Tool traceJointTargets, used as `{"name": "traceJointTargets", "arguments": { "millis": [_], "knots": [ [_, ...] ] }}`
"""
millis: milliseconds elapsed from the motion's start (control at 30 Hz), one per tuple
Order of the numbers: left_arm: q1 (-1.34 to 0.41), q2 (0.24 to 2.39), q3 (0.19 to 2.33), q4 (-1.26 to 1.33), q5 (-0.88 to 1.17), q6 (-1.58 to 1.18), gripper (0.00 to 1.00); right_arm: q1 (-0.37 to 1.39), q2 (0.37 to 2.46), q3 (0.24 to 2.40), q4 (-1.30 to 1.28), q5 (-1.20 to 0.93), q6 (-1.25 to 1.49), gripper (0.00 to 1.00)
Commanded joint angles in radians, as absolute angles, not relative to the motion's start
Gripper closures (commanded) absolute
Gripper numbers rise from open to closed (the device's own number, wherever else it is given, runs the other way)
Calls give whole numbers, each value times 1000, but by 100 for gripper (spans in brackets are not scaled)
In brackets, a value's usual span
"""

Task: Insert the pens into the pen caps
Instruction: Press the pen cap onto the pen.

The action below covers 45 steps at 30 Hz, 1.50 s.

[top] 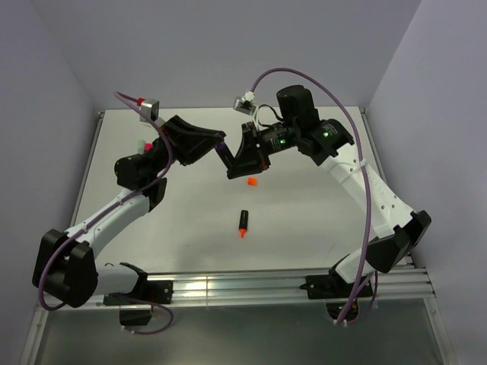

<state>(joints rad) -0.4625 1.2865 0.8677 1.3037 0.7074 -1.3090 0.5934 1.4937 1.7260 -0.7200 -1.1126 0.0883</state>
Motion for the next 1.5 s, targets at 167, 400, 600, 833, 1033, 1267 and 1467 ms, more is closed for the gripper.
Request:
{"name": "traceJointTargets", "arguments": {
  "millis": [167,400,600,833,1033,1267,1467],
  "knots": [
    [-591,1299,795,1376,1082,-1451,100,561,1506,1853,-285,-988,124,100],
    [-572,1308,834,1379,1043,-1454,100,557,1502,1836,-278,-957,130,100],
    [-457,1309,928,1183,1045,-1375,49,557,1474,1748,-278,-954,107,100],
    [-241,1299,1060,1120,1003,-1321,35,555,1447,1634,-275,-962,97,100],
    [-235,1292,1060,1092,976,-1280,35,555,1439,1612,-221,-983,165,100],
    [-255,1293,1043,1019,936,-1213,34,566,1443,1592,-111,-1008,279,100],
    [-299,1310,1057,1054,930,-1229,39,572,1459,1565,-49,-1014,342,100]
  ]
}}
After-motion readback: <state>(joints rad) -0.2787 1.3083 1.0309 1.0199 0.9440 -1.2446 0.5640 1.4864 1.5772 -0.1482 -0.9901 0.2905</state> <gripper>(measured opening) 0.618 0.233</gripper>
